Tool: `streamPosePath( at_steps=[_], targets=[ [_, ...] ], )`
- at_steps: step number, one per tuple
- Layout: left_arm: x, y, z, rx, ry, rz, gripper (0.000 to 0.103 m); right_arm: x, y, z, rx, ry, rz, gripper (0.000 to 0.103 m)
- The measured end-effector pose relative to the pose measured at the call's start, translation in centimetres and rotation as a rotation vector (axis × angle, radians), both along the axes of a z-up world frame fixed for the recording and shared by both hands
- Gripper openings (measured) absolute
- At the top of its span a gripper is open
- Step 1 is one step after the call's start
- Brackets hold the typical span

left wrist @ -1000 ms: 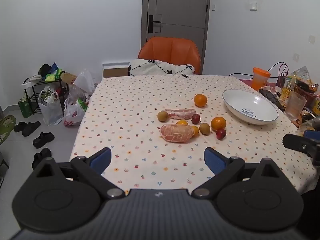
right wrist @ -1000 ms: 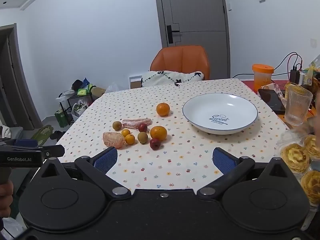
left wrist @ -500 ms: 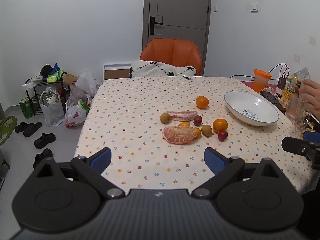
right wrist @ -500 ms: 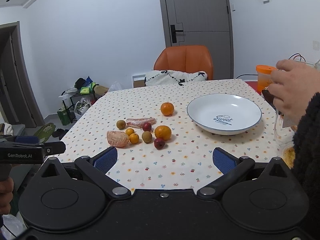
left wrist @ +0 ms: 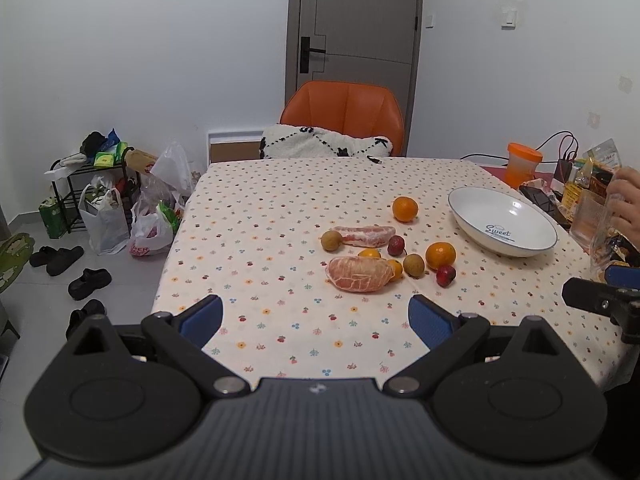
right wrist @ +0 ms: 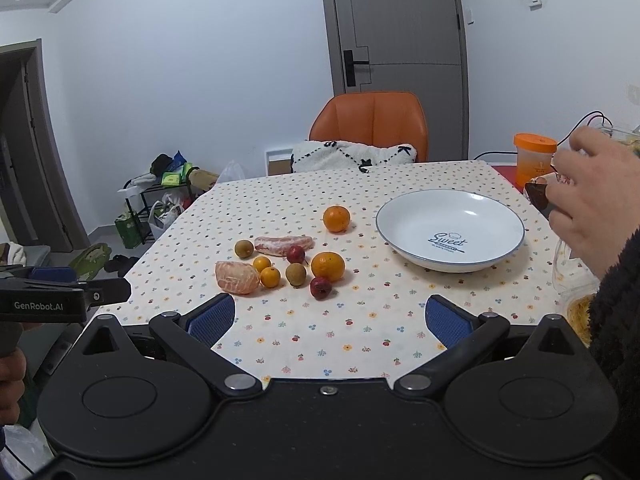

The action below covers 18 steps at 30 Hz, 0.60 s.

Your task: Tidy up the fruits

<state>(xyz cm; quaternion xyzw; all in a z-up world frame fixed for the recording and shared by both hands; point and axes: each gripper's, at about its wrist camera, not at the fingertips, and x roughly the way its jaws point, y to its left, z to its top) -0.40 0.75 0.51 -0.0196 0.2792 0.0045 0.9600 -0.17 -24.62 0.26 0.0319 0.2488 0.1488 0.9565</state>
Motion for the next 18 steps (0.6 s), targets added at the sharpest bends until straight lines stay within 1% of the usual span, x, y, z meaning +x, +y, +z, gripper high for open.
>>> streamPosePath(
  at_steps=[18],
  targets=[
    [-0.24, -0.3, 0.31, 0.005, -0.009, -0.016, 0.098, -0.19, -0.08, 0.22, -0.003, -0.004, 0.0, 0.103]
  ],
)
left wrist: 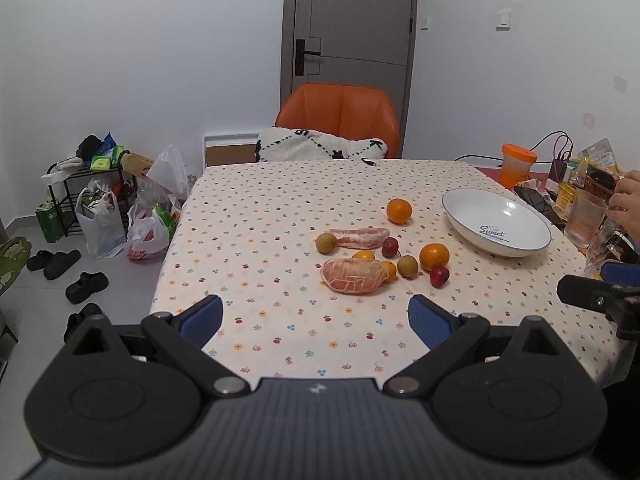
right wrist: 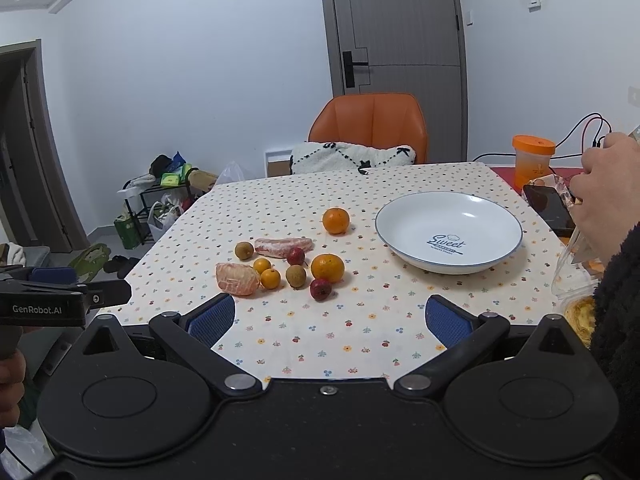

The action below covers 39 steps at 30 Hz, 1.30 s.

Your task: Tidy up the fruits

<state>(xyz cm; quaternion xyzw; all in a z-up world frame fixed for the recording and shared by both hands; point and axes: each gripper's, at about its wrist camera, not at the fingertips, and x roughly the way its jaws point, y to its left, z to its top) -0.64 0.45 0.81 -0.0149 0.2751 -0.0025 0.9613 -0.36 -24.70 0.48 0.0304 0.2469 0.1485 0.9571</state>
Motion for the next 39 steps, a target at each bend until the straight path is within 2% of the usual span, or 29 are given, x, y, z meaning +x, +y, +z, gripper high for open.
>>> streamPosePath(
  at_steps=[28, 39],
  targets=[
    [-0.3, -0.4, 0.1, 0.006, -0.006, -0.012, 0.098, -0.4, 0.4, 0.5, -0.004, -0.014, 0.009, 0.103],
    [1.9, -1.0, 0.3, 0.0, -0.023, -0.029, 0.098, 1.2, 0.5, 0.1, 0.008, -0.047, 0.02, 0.103]
  ],
)
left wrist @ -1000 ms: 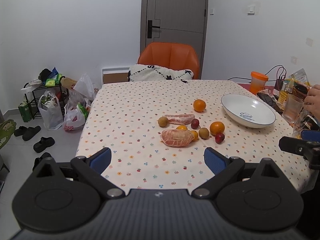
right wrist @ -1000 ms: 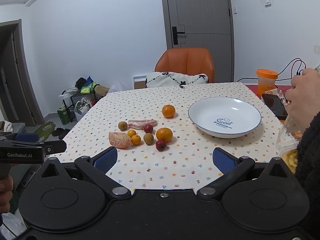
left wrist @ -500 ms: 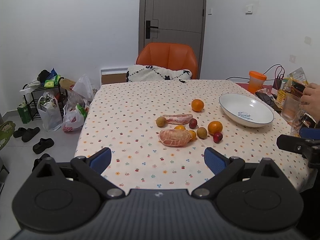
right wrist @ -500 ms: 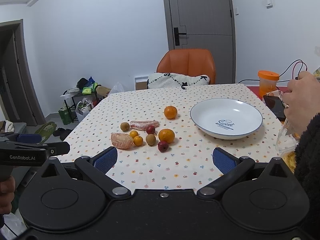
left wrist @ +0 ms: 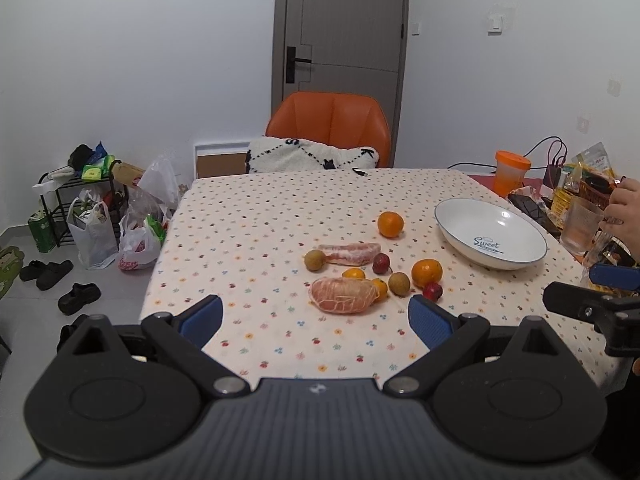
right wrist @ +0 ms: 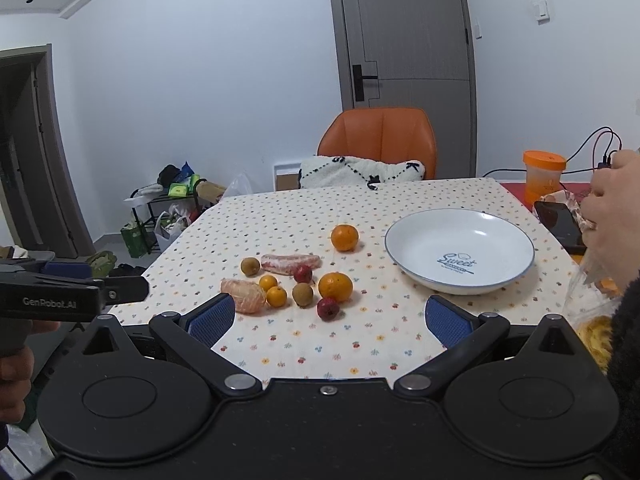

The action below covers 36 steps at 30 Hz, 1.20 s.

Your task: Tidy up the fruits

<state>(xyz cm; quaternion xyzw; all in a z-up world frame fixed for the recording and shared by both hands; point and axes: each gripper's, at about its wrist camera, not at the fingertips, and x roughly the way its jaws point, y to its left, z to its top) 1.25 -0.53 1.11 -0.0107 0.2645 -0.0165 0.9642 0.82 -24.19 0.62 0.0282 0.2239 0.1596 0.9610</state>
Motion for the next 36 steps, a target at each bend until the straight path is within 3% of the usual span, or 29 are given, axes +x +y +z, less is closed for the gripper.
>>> streamPosePath(
  at_steps=[5, 9, 22, 36],
  targets=[
    [1.6, -0.3, -0.8, -0.01, 0.001, -0.005, 0.098, 1.3, 0.2, -0.7, 0.006, 0.01, 0.007, 0.102],
    [2.9, -0.3, -1.8, -0.028, 0.019, -0.008, 0.098, 2.4, 0.4, -1.7, 0.012, 0.03, 0.018, 0.09],
    [7.2, -0.2, -4.8, -0.058, 0.079, -0.014, 0.098, 6.3, 1.4, -4.5, 0.042, 0.104, 0.051, 0.072],
    [11.5, -1.0, -7.8, -0.061, 0.154, -0.025, 0.098, 10.8, 2.0, -6.7, 0.055, 0.185, 0.063, 0.045]
  ],
)
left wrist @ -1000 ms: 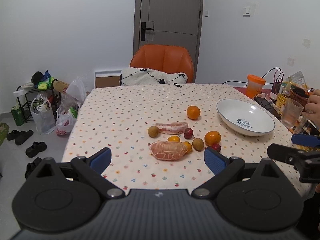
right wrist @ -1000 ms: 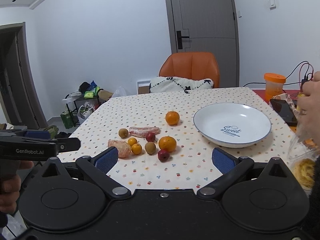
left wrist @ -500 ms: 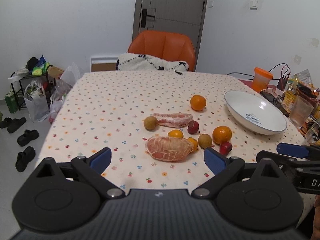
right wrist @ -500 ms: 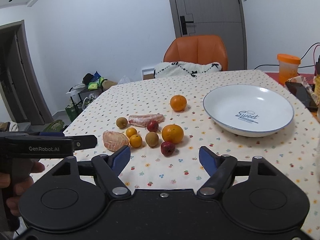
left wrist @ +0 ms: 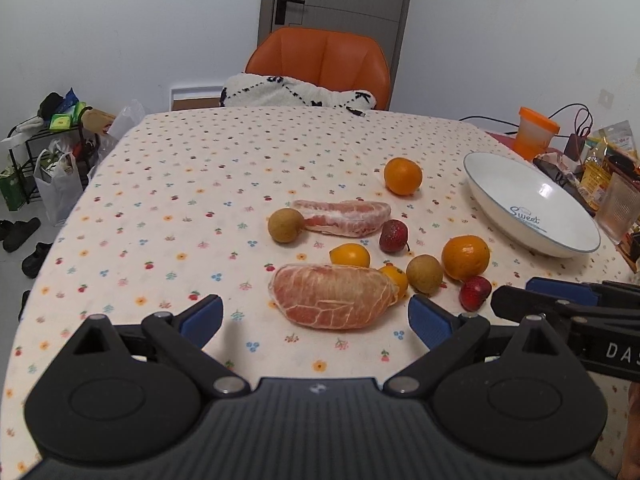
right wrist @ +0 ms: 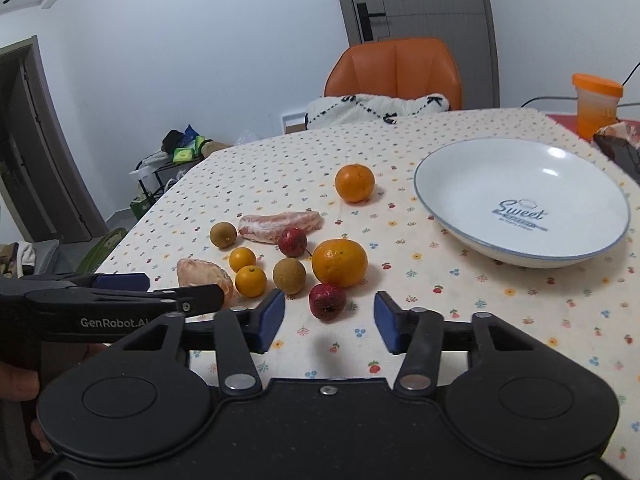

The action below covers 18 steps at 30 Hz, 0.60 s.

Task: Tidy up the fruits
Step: 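Grasp the red plum with the right gripper while the left gripper approaches the pomelo segment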

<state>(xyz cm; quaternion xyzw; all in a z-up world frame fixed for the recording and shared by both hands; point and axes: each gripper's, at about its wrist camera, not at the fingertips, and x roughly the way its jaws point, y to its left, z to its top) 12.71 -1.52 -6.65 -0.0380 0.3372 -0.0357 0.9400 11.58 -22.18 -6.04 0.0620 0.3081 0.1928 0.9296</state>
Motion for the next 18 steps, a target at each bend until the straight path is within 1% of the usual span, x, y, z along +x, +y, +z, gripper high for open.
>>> streamPosePath(
  at_steps=[3, 13, 15, 16, 17, 18],
  targets=[
    [0.6, -0.1, -0.4, -0.003, 0.014, 0.005, 0.098, 0.7, 0.1, -0.5, 0.01, 0.017, 0.008, 0.044],
    [1.3, -0.9, -1.2, 0.01, -0.014, 0.017, 0.095, 2.1, 0.0, -1.2, 0.026, 0.031, 0.017, 0.043],
    [1.3, -0.6, -1.1, -0.003, -0.021, 0.021, 0.093, 2.3, 0.1, -1.2, 0.033, 0.037, 0.027, 0.043],
    [1.2, -0.4, -1.0, -0.016, -0.026, 0.024, 0.089, 2.4, 0.1, -1.3, 0.034, 0.04, 0.036, 0.043],
    [1.2, -0.2, -1.0, -0.03, -0.03, 0.024, 0.084, 2.5, 0.2, -1.5, 0.032, 0.043, 0.04, 0.041],
    [1.1, -0.1, -1.0, -0.04, -0.035, 0.02, 0.081, 2.5, 0.3, -1.6, 0.029, 0.043, 0.042, 0.036]
  ],
)
